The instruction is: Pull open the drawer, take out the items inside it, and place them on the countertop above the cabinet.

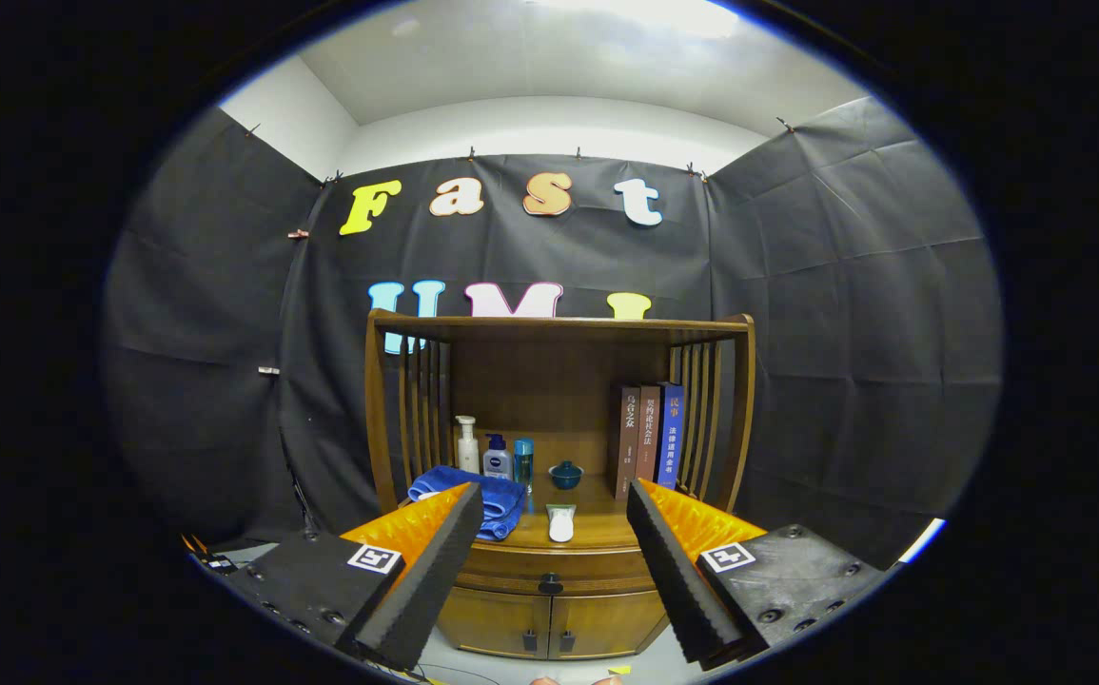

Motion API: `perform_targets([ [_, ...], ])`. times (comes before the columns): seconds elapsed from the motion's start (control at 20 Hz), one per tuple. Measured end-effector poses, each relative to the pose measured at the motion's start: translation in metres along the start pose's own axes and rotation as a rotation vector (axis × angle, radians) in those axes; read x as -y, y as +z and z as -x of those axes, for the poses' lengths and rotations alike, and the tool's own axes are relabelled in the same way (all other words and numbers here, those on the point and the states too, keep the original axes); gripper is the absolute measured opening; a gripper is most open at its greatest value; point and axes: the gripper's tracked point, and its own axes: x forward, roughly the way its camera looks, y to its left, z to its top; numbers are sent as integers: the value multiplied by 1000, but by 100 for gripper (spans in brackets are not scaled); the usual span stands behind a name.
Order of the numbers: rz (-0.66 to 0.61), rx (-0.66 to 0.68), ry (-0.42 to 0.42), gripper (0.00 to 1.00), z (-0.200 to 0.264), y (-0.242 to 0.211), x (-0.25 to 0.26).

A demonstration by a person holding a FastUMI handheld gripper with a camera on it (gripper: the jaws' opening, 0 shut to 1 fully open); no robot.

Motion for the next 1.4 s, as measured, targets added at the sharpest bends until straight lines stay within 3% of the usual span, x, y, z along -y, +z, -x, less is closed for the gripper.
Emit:
perform_targets([
  [0.45, 35, -2, -4, 98, 18, 1, -2],
  [1.4, -23, 31, -125, 99, 23, 15, 49],
])
